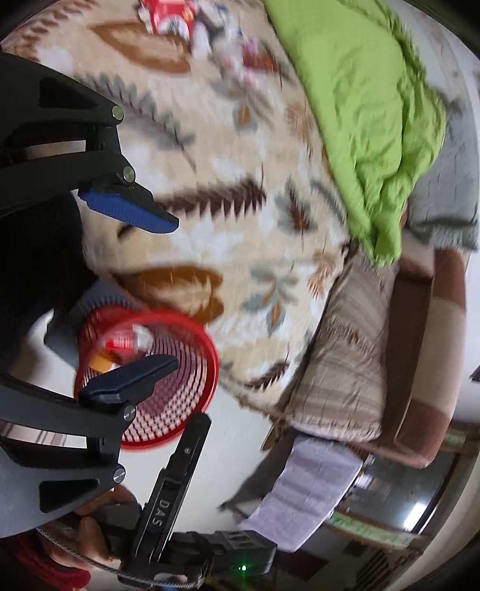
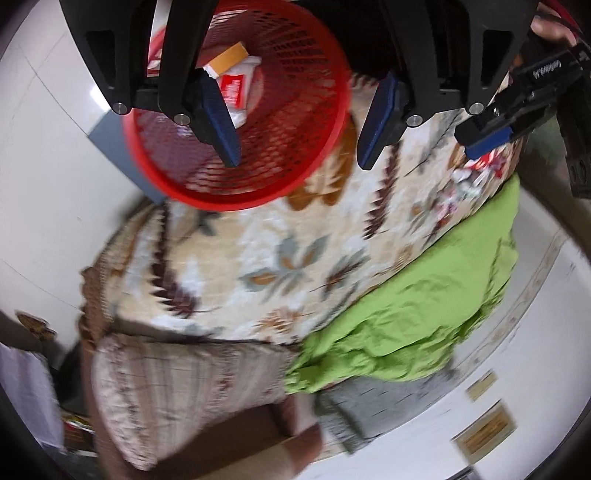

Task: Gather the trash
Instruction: 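Drop the tissue packet into the red basket with the left tool while the right tool drops the orange box, then grasp the white sock with the left tool while the right tool grasps the teal packet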

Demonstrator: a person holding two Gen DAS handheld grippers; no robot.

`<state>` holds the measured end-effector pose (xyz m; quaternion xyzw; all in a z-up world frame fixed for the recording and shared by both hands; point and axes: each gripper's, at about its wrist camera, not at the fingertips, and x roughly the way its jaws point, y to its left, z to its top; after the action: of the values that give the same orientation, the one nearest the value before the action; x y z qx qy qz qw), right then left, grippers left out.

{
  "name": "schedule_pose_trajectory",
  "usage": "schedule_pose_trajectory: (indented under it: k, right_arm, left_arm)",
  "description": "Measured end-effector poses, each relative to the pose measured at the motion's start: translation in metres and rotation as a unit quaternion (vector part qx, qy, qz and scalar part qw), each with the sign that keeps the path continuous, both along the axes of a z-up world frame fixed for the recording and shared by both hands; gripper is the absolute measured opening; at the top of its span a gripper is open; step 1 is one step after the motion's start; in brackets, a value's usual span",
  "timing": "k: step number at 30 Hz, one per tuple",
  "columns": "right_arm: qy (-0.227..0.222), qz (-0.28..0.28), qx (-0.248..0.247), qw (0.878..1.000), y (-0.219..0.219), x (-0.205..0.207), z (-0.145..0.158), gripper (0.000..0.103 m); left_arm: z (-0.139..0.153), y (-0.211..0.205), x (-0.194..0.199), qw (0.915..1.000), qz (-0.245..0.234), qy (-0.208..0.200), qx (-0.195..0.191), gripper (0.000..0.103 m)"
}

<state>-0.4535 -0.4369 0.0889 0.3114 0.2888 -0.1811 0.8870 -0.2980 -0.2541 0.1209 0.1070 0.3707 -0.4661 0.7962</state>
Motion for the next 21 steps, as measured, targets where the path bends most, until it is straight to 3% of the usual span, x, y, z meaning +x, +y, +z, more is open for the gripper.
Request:
schedule_pose_trajectory:
  k: [11,17,21]
  right_arm:
    - [0.005,0.139,-0.034,0.99,0.087,0.081,0.023,0.07]
    - [0.009,0.21,-0.06,0.976,0.133,0.144,0.032,0.07]
    - [0.016,0.259,-0.091,0.961,0.164,0.196,0.034,0.07]
  left_arm:
    - [0.011,0.122,0.047,0.9912,0.131,-0.012,-0.014,0.07]
    - [0.005,0.184,0.082,0.98,0.198,-0.001,-0.02,0.07]
    - [0.002,0.225,0.114,0.9679,0.249,0.007,-0.031,0.07]
